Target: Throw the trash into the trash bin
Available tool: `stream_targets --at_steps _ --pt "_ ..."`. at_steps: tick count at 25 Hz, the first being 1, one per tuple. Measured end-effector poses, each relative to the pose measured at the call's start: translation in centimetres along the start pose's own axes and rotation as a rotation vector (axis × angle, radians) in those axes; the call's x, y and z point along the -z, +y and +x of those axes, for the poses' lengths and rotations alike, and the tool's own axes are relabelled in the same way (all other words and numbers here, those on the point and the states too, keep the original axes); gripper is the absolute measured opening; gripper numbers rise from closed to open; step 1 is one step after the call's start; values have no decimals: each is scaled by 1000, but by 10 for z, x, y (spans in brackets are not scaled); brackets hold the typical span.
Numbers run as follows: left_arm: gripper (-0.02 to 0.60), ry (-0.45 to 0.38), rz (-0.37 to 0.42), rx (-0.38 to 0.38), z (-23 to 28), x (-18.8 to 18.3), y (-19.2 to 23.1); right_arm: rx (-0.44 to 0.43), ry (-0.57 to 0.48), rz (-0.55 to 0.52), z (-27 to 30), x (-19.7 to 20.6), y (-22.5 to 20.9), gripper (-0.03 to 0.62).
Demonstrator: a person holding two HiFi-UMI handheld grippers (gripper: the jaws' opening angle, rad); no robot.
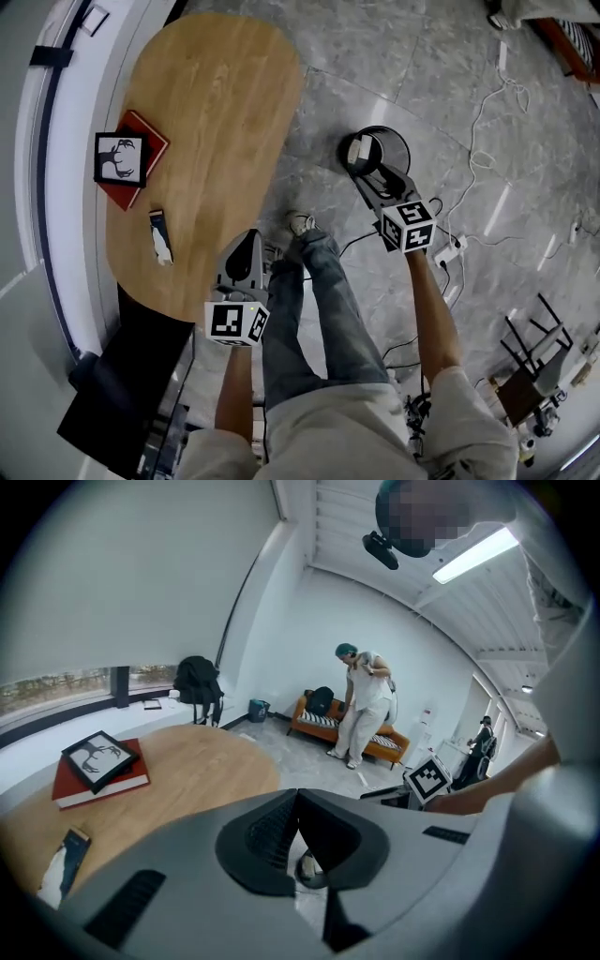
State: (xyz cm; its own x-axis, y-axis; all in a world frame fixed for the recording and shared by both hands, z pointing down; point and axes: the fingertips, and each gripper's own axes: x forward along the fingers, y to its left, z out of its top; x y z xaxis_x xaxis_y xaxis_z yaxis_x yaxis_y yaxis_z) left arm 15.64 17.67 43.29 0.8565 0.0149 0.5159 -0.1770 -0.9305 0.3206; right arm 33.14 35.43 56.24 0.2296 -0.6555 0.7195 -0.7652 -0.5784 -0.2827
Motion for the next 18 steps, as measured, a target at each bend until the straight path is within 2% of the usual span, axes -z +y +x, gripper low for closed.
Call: stream_targets --at_steps 7,18 --pt "18 -65 -91 -179 -67 6 60 -171 55 -152 49 -26 100 248" --pt "18 -172 -273 -466 -185 48 133 -423 173 -421 108 -20 269 244"
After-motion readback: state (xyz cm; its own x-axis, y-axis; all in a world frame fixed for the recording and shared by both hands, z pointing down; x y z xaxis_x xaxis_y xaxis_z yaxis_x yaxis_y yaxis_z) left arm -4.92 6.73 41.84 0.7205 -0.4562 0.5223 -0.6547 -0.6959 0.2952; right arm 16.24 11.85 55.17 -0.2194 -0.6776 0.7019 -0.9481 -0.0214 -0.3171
